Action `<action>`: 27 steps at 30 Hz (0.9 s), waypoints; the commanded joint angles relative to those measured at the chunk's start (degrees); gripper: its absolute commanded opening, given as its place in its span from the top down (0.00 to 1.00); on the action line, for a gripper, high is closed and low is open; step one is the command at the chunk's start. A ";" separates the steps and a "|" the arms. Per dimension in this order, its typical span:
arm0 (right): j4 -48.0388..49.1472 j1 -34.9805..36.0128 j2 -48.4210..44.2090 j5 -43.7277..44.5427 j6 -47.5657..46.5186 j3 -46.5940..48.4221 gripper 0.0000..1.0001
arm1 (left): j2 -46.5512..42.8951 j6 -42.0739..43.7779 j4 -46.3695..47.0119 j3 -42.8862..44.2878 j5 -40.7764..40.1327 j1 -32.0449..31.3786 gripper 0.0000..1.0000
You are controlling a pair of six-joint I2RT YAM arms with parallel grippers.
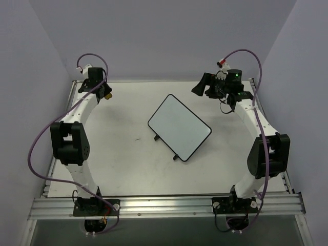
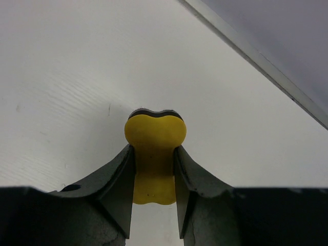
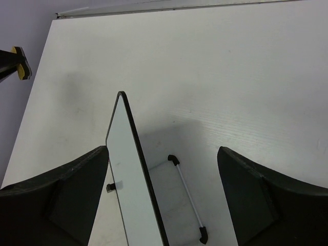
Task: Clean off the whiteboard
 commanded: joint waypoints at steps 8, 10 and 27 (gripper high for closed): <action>-4.37 -0.55 -6.40 7.53 -2.62 -2.31 0.17 | -2.88 -12.73 -9.12 -7.21 -4.10 6.50 0.95; -3.85 -0.38 -6.93 7.53 -2.18 -3.02 0.17 | -7.29 -20.19 -11.46 -15.89 -9.02 5.53 0.96; -4.19 2.61 -9.83 11.22 -1.91 -8.29 0.17 | -25.42 -45.72 -33.81 -39.86 -26.79 3.77 0.09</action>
